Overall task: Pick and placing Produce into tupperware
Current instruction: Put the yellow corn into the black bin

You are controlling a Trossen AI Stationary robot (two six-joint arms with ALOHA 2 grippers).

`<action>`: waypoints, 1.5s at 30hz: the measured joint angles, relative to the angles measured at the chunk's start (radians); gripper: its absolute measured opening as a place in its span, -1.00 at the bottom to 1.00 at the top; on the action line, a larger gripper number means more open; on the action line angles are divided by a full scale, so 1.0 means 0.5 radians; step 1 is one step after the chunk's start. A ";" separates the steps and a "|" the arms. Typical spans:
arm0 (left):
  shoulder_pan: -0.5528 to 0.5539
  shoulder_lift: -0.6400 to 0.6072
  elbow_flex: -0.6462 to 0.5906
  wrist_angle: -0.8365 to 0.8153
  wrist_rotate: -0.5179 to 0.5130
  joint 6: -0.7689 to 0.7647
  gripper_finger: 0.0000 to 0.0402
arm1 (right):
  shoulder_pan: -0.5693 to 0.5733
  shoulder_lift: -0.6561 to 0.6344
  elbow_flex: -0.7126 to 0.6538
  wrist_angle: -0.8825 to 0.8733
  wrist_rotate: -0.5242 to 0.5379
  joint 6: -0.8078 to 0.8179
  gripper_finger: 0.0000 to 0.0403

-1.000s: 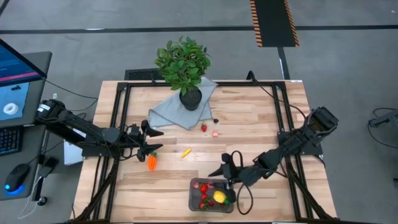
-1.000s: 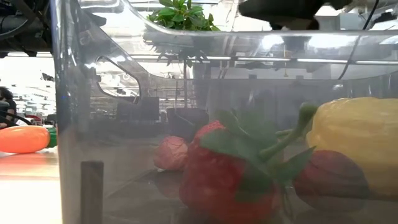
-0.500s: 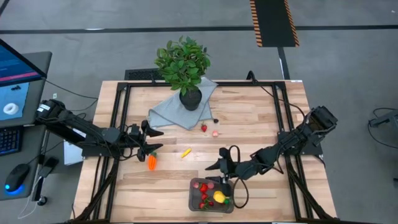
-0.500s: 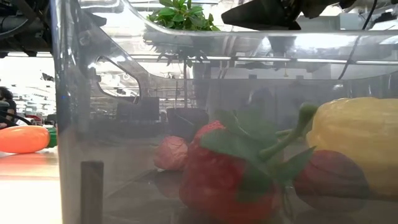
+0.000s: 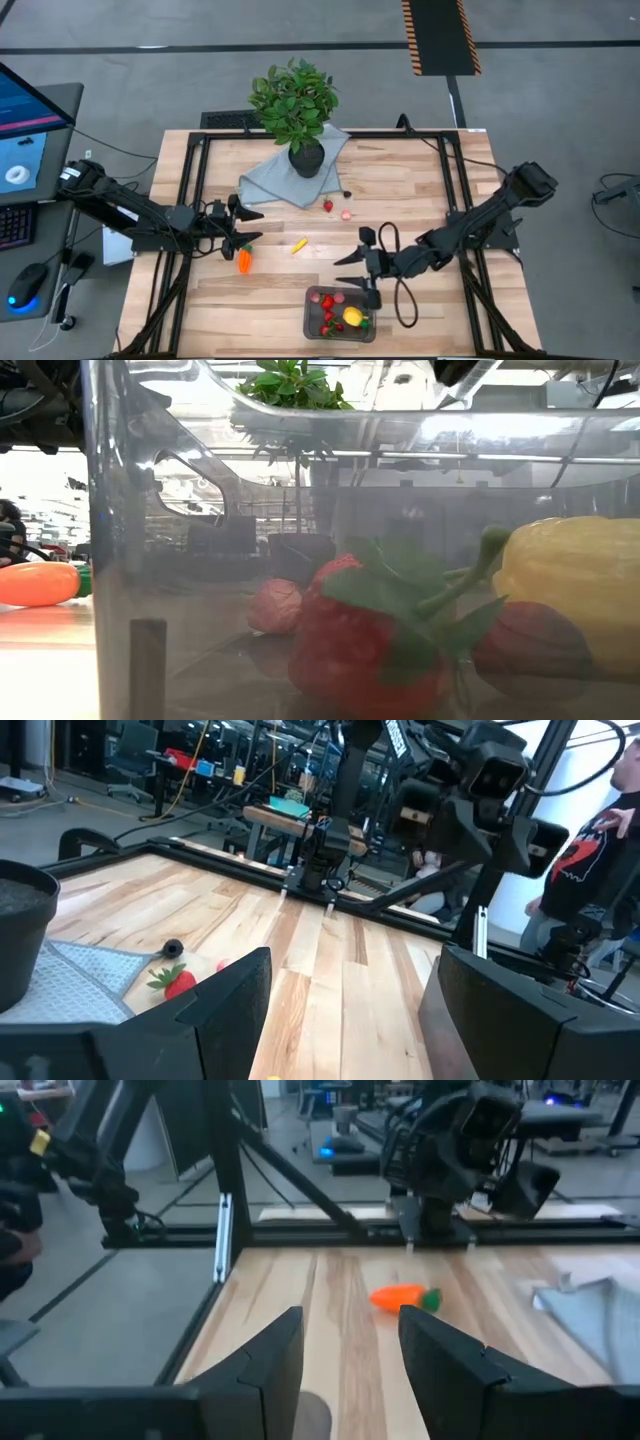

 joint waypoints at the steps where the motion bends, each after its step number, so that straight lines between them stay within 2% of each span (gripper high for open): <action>1: 0.000 0.000 0.000 0.000 0.000 -0.008 0.37 | 0.000 -0.021 0.001 -0.023 0.000 -0.018 -0.07; 7: 0.000 0.000 0.000 -0.022 -0.056 -0.131 0.37 | 0.000 -0.176 0.001 -0.154 0.002 -0.117 -0.08; 10: 0.000 0.000 0.000 -0.022 -0.056 -0.150 0.37 | -0.031 -0.267 0.000 -0.305 0.106 -0.132 -0.08; 14: 0.000 0.000 0.000 -0.020 -0.056 -0.148 0.37 | -0.092 -0.420 0.000 -0.648 0.304 0.111 -0.06; 17: 0.000 0.000 0.004 -0.020 -0.053 -0.146 0.37 | -0.093 -0.482 -0.003 -0.750 0.248 0.137 -0.06; 26: 0.000 0.005 0.139 -0.172 -0.032 0.035 0.37 | -0.128 -0.634 -0.009 -0.654 -0.284 -0.130 -0.08; 29: 0.000 0.005 0.180 -0.307 -0.033 0.063 0.37 | -0.141 -0.682 -0.009 -0.598 -0.519 -0.248 -0.06; 31: 0.000 0.013 0.216 -0.481 -0.039 0.040 0.37 | -0.164 -0.712 -0.009 -0.566 -0.738 -0.327 -0.06; 35: 0.000 0.090 0.293 -0.721 -0.200 -0.140 0.37 | -0.233 -0.723 -0.008 -0.531 -1.361 -0.468 -0.07; 40: 0.000 0.305 0.373 -0.799 -0.296 -0.241 0.37 | -0.335 -0.703 -0.061 -0.445 -1.413 -0.455 -0.08; 45: 0.000 0.541 0.487 -0.790 -0.230 -0.273 0.37 | -0.547 -0.853 -0.337 -0.199 -1.416 -0.387 -0.06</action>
